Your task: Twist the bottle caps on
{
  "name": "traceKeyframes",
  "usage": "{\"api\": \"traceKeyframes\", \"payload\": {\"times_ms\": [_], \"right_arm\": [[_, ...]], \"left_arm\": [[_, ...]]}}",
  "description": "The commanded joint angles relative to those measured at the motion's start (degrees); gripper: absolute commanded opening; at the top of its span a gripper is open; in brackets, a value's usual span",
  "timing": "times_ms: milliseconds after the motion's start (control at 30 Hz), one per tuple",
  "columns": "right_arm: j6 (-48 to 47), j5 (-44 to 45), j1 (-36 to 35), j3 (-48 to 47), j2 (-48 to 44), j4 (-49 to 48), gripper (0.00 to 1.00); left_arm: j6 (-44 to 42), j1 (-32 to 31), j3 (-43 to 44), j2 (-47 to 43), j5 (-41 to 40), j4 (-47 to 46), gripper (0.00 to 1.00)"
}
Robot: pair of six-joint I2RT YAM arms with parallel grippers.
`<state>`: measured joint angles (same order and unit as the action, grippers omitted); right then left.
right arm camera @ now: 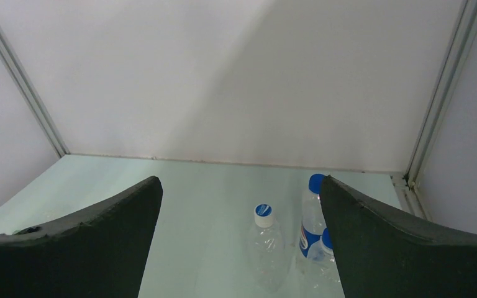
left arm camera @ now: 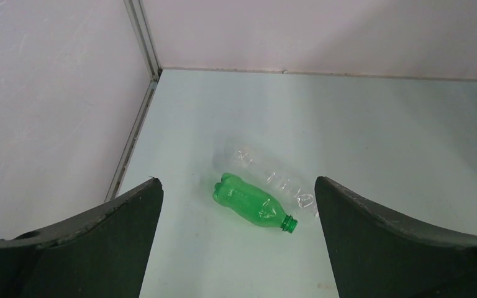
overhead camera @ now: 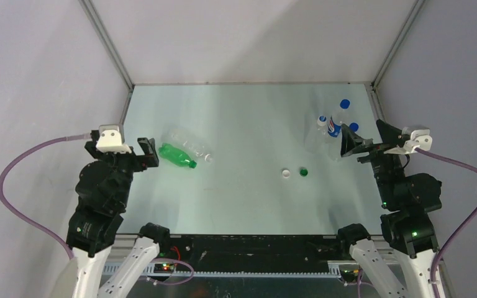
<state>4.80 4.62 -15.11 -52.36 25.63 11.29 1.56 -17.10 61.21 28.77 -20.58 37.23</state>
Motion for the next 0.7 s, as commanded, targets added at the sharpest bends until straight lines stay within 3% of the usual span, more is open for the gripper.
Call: {"api": "traceKeyframes", "payload": {"times_ms": [0,333,667], "right_arm": [[0.5,-1.4,0.1,-2.3,-0.2,1.7,0.99],[1.6,-5.8,0.1,-2.3,-0.9,4.5,0.99],[2.4,-8.4,0.2,-2.3,-2.5,6.5,0.99]], "left_arm": [[-0.3,0.4,0.0,1.2,0.8,0.7,1.00],[-9.5,0.4,0.5,9.5,5.1,5.8,1.00],[-24.6,0.0,3.8,31.7,4.1,10.5,1.00]]}}
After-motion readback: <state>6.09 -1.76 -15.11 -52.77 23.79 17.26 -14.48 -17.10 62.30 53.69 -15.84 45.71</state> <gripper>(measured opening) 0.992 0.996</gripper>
